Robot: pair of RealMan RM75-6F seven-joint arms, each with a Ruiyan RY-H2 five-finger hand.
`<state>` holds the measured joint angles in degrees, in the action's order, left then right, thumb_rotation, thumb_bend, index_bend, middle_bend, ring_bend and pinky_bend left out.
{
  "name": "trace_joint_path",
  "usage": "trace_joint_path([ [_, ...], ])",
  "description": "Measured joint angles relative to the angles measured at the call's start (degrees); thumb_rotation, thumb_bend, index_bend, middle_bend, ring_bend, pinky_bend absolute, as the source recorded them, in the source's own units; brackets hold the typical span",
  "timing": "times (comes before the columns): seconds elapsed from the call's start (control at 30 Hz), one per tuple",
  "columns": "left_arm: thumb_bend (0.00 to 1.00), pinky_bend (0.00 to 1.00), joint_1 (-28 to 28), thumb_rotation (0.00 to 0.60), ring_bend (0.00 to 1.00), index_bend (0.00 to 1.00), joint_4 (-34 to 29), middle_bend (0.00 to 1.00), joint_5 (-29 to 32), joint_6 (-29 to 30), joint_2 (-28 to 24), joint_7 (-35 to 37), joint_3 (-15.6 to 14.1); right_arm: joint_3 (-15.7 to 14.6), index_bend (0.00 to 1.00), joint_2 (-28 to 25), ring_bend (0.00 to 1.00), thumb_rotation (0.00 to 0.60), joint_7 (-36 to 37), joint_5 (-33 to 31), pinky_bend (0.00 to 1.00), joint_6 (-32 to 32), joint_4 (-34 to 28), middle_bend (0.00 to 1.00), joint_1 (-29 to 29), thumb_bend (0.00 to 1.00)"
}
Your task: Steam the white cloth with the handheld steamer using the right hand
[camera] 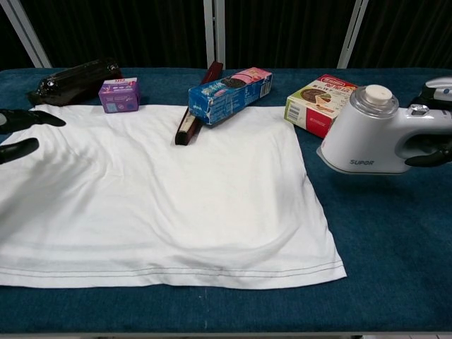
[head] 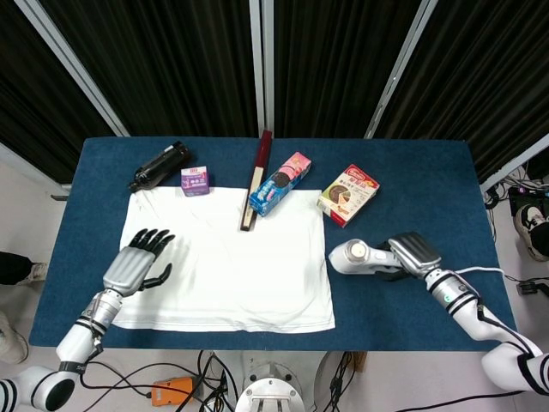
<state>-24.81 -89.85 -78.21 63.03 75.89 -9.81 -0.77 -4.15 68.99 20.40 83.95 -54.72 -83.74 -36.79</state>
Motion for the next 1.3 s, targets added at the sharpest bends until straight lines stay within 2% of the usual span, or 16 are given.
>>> trace_joint_path([
  [0.1, 0.37, 0.00, 0.98, 0.031, 0.00, 0.06, 0.02, 0.03, 0.34, 0.94, -0.85, 1.13, 0.19, 0.40, 0.98, 1.98, 0.90, 0.600, 1.60, -1.22, 0.62, 2.66, 3.93, 0.95, 0.10, 0.52],
  [0.23, 0.37, 0.00, 1.74, 0.030, 0.00, 0.06, 0.21, 0.03, 0.62, 1.42, -1.45, 1.82, 0.20, 0.84, 0.88, 4.19, 0.80, 0.600, 4.20, -1.45, 0.56, 4.81, 7.30, 0.91, 0.09, 0.42],
  [0.3, 0.37, 0.00, 1.99, 0.031, 0.00, 0.06, 0.17, 0.03, 0.70, 1.59, -1.67, 2.05, 0.26, 1.07, 0.81, 4.72, 0.72, 0.600, 5.50, -1.04, 0.53, 5.28, 8.16, 0.86, 0.02, 0.38],
  [0.37, 0.37, 0.00, 2.14, 0.031, 0.00, 0.06, 0.05, 0.03, 0.68, 1.71, -1.80, 2.18, 0.32, 1.24, 0.69, 4.90, 0.63, 0.600, 5.98, -0.53, 0.49, 5.53, 8.63, 0.78, -0.03, 0.32],
  [0.5, 0.37, 0.00, 2.28, 0.033, 0.00, 0.06, -0.11, 0.03, 0.45, 1.71, -1.98, 2.15, 0.38, 1.54, 0.55, 4.54, 0.51, 0.600, 5.11, -0.58, 0.45, 5.79, 8.35, 0.67, 0.18, 0.25],
  [0.6, 0.37, 0.00, 2.28, 0.032, 0.00, 0.06, -0.10, 0.03, 0.47, 1.49, -2.01, 2.13, 0.45, 1.63, 0.41, 3.86, 0.40, 0.600, 4.36, -1.02, 0.41, 6.35, 7.47, 0.55, 0.40, 0.20],
  [0.73, 0.37, 0.00, 2.29, 0.033, 0.00, 0.06, 0.03, 0.03, 0.62, 1.33, -2.04, 2.19, 0.70, 1.98, 0.20, 2.97, 0.25, 0.600, 3.27, -1.99, 0.29, 6.79, 6.27, 0.39, 0.79, 0.17],
  [0.87, 0.37, 0.00, 2.54, 0.035, 0.00, 0.06, 0.09, 0.03, 0.68, 1.66, -2.31, 2.61, 0.96, 2.76, 0.05, 2.40, 0.13, 0.600, 2.07, -3.02, 0.18, 6.14, 5.23, 0.25, 1.48, 0.15],
  [1.03, 0.37, 0.00, 3.33, 0.045, 0.00, 0.06, 0.16, 0.03, 0.88, 2.72, -3.36, 3.34, 1.22, 3.62, 0.00, 0.96, 0.05, 0.600, 1.08, -3.38, 0.12, 3.64, 3.68, 0.15, 2.75, 0.15],
  [1.17, 0.37, 0.00, 4.70, 0.058, 0.00, 0.06, 0.37, 0.03, 1.64, 4.92, -4.89, 4.81, 1.88, 4.44, 0.00, -0.99, 0.05, 0.600, 0.22, -3.35, 0.12, -0.48, 1.99, 0.14, 4.44, 0.16],
  [1.3, 0.37, 0.00, 7.04, 0.096, 0.00, 0.06, 1.16, 0.03, 2.84, 8.65, -7.01, 7.33, 3.02, 5.45, 0.00, -3.59, 0.05, 0.600, -2.06, -2.92, 0.13, -8.04, -0.06, 0.14, 7.48, 0.15],
])
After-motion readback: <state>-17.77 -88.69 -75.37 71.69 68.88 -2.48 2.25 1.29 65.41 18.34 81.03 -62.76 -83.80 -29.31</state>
